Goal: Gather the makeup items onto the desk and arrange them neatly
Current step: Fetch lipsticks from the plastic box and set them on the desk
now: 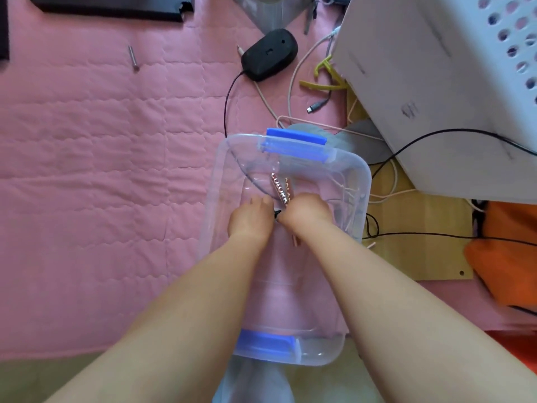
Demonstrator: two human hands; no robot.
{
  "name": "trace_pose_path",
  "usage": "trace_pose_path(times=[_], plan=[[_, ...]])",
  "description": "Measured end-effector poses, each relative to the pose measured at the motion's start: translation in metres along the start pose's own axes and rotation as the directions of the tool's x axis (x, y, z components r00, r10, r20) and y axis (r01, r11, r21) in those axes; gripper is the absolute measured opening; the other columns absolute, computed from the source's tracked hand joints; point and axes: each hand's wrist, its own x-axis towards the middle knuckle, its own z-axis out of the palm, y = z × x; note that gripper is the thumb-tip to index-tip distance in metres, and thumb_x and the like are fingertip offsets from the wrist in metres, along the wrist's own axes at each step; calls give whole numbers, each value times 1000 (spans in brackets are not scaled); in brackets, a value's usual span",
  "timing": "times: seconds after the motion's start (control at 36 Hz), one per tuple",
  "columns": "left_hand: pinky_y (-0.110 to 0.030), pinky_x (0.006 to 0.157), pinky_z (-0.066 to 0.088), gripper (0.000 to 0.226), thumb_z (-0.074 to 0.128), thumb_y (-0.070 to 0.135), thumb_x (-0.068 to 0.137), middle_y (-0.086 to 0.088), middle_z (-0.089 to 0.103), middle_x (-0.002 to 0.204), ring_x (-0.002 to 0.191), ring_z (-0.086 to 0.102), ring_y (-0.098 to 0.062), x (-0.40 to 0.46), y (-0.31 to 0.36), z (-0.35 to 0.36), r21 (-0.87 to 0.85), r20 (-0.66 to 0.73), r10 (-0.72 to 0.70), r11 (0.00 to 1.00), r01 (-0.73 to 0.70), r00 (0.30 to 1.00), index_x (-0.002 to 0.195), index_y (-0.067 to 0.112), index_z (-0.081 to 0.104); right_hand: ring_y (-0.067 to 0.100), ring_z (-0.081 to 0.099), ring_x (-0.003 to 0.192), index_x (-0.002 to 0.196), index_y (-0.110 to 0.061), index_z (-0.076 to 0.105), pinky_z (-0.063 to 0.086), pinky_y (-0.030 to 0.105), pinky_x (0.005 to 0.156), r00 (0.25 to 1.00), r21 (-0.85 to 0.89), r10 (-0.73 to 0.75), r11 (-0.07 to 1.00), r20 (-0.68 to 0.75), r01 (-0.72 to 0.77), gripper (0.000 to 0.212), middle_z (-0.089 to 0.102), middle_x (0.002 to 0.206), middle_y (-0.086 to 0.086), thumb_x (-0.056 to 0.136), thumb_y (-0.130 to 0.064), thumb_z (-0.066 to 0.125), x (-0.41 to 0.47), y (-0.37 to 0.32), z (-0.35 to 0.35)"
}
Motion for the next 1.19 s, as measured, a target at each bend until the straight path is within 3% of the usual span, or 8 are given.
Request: trace_pose_path(times=[0.06, 0.17, 0.36, 0.5, 0.67, 0.89, 1.06, 1.19], plan=[[-38, 74, 41, 29, 31, 4, 95, -14, 47, 125, 111, 54, -35, 0, 0, -1, -23, 19, -4, 1000, 5, 1000, 121, 6, 42, 24, 65, 99, 102, -10, 65, 48, 26, 76, 999, 56, 17, 998, 51, -20, 30, 67, 104, 10, 83, -32, 60, -3, -3, -3], [-39, 68, 37, 29, 37, -1, 90, -16, 49, 123, 109, 55, -37, -5, 3, -4, -91, 55, -46, 995, 51, 997, 118, 3, 44, 12, 57, 46, 64, -12, 51, 41, 22, 47, 992, 210, 84, 972, 97, -103, 29, 55, 50, 1, 82, -32, 61, -12, -3, -5], [-41, 73, 41, 26, 35, -1, 89, -18, 53, 117, 108, 55, -39, -34, 4, -30, -184, 10, -63, 981, 64, 998, 112, 2, 46, 33, 66, 87, 89, -6, 63, 49, 30, 64, 996, 388, 77, 918, 33, -84, 19, 66, 99, 18, 78, -22, 62, -50, 1, -17], [-36, 65, 33, 15, 36, 2, 88, -19, 59, 109, 100, 57, -39, -72, 4, -51, -208, 4, -2, 978, 3, 1000, 100, 8, 44, 34, 64, 79, 69, -11, 54, 56, 38, 71, 998, 562, 62, 825, 11, -58, 10, 64, 87, 15, 77, -16, 57, -91, -4, -31], [-36, 66, 35, 16, 40, 3, 87, -19, 61, 106, 99, 58, -39, -118, -15, -88, -269, -86, -54, 963, 29, 995, 101, 8, 46, 39, 62, 94, 94, -9, 63, 52, 47, 84, 996, 605, 48, 796, -81, 11, 19, 66, 104, 20, 83, -18, 52, -142, -20, -42], [-33, 67, 35, 29, 54, 17, 87, -19, 61, 109, 99, 58, -38, -201, -73, -148, -496, -199, -280, 855, 150, 939, 114, 7, 50, 38, 64, 90, 62, -17, 50, 52, 51, 82, 981, 560, -131, 807, -145, 190, 24, 60, 78, 14, 82, -26, 60, -229, -76, -63], [-30, 64, 33, 27, 56, 22, 84, -17, 61, 106, 95, 56, -35, -290, -138, -170, -717, -208, -502, 662, 217, 840, 108, 11, 52, 29, 62, 67, 68, -17, 52, 57, 40, 68, 939, 452, -320, 824, -124, 341, 15, 54, 58, 2, 81, -22, 58, -302, -131, -53], [-30, 60, 30, 20, 58, 22, 84, -15, 59, 101, 76, 44, -27, -367, -202, -168, -815, -217, -645, 533, 227, 733, 99, 13, 48, 36, 68, 75, 64, -17, 53, 57, 46, 72, 890, 421, -450, 795, -73, 437, 17, 60, 64, 10, 80, -19, 58, -368, -188, -26]])
